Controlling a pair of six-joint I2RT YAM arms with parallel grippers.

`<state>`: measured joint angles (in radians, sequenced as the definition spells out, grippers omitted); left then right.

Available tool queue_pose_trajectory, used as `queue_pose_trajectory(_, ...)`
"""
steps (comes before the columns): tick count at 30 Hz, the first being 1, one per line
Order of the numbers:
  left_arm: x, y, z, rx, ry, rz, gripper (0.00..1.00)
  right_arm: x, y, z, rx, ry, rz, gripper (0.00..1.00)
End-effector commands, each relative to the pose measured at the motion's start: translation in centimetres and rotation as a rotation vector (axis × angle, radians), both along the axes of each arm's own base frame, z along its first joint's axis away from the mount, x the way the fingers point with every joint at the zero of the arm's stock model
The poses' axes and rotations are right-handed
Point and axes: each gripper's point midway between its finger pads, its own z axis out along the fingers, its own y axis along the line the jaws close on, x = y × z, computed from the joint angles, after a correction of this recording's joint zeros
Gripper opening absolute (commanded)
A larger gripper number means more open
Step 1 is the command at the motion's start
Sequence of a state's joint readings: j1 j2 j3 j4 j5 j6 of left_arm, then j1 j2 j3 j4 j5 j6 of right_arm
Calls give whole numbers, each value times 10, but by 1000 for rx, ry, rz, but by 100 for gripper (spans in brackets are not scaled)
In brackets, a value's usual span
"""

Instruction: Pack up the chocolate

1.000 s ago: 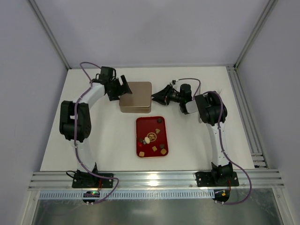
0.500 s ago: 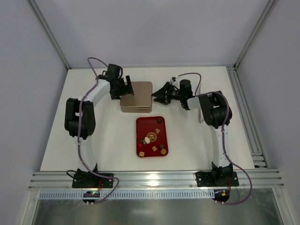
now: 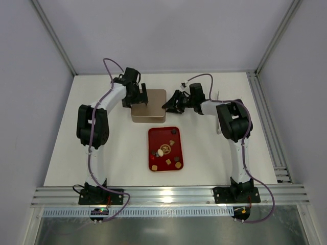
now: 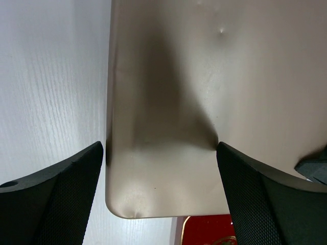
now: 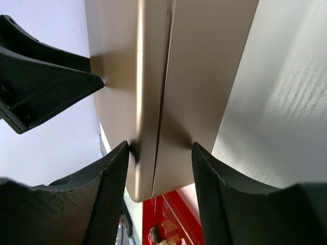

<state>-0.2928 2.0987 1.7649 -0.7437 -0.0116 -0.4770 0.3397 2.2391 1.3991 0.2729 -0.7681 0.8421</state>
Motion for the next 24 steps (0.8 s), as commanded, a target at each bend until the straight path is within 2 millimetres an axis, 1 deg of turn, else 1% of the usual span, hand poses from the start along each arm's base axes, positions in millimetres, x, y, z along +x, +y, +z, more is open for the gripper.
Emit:
queue_pose_trajectory(1, -11, 13, -15, 86, 70, -3, 89, 0, -4, -1, -86, -29, -9, 52)
queue_pose_trajectory(2, -13, 14, -19, 92, 80, -2, 89, -2, -3, -4, -95, -21, -5, 49)
queue_pose_trajectory(5, -17, 15, -25, 93, 98, 6, 89, -6, -3, -9, -122, -24, -1, 45)
queue_pose_trajectory(8, -20, 16, -29, 100, 107, 6, 89, -10, -2, -14, -139, -20, 3, 44)
queue_pose_trajectory(9, -21, 16, -30, 100, 109, 8, 89, -11, -1, -15, -144, -17, 7, 42)
queue_pose_trajectory(11, -21, 17, -29, 101, 107, 12, 89, -13, -2, -19, -159, -15, 5, 41)
queue_pose_trajectory(12, -22, 17, -29, 100, 107, 11, 89, -13, -3, -19, -162, -15, 2, 39)
queue_pose_trajectory(14, -23, 17, -30, 98, 109, 15, 89, -14, -3, -20, -162, -14, 0, 39)
queue_pose_trajectory(16, -24, 17, -29, 96, 110, 17, 89, -13, -3, -19, -166, -15, -1, 40)
queue_pose_trajectory(18, -25, 16, -28, 86, 108, 20, 89, -11, -3, -14, -165, -27, -3, 40)
queue_pose_trajectory(22, -27, 15, -23, 76, 98, 19, 90, -7, -1, -1, -157, -50, -2, 47)
queue_pose_trajectory(24, -25, 14, -16, 70, 82, 16, 92, -3, -1, 7, -154, -60, -4, 49)
